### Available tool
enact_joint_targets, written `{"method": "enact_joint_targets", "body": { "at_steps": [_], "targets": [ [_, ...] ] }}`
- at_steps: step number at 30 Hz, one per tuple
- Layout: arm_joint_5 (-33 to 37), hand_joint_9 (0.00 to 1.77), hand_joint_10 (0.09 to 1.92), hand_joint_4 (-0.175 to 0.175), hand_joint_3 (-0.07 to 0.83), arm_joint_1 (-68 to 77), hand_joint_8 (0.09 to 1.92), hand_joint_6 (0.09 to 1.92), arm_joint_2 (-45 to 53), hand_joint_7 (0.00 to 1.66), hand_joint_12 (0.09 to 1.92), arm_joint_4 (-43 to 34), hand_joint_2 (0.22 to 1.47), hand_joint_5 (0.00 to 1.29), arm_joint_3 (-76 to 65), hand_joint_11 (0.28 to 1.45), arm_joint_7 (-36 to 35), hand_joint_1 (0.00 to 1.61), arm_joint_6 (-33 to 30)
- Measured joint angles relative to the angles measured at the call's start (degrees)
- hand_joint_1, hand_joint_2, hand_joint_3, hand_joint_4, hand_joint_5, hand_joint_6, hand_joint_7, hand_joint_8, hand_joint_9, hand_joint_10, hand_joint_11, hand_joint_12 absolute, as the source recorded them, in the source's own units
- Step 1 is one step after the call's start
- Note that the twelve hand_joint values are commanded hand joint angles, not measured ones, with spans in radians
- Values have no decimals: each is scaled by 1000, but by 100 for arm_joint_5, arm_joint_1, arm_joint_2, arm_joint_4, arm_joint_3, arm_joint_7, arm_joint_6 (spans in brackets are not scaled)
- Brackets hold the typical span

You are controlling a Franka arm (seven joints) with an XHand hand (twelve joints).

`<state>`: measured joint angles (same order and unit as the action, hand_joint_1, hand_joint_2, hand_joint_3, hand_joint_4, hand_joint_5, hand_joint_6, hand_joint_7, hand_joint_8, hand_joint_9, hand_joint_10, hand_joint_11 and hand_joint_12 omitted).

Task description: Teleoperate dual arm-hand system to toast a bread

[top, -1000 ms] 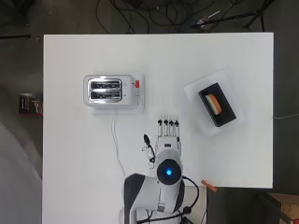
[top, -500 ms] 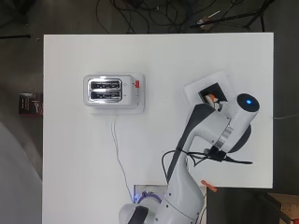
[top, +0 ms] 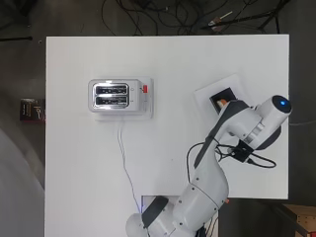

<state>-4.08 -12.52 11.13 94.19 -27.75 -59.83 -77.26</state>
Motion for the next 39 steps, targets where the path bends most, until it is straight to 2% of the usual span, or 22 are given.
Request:
{"method": "enact_joint_targets", "body": {
  "at_steps": [3,4,6,10,14,17,24,29,35,39],
  "targets": [
    [52,858,87,-39,-5,-6,87,87,-14,643,87,-269,1044,497,46,632,231,131,-131],
    [53,836,87,-34,-15,-7,87,87,-35,632,87,-258,1016,501,78,606,303,166,-177],
    [76,790,87,-25,-15,-8,87,87,-56,604,87,-60,955,508,149,556,426,220,-249],
    [208,718,87,-13,-21,6,87,87,-82,560,87,518,890,508,435,496,327,223,-330],
    [161,635,87,39,-14,53,87,87,-144,462,87,702,870,416,759,500,393,174,-354],
    [104,620,87,55,-4,56,87,87,-166,442,87,746,885,389,839,524,209,167,-349],
    [-121,629,87,53,11,3,87,87,-461,462,87,781,926,398,726,533,303,166,-492],
    [-190,631,87,50,3,-128,87,87,-8,482,87,443,918,426,605,513,237,89,-506],
    [-226,613,87,43,2,-290,87,87,683,474,87,-7,917,399,673,489,-277,61,-346],
    [-133,619,87,40,10,-328,87,87,773,508,87,-37,985,433,718,461,-682,223,-382]
  ]
}}
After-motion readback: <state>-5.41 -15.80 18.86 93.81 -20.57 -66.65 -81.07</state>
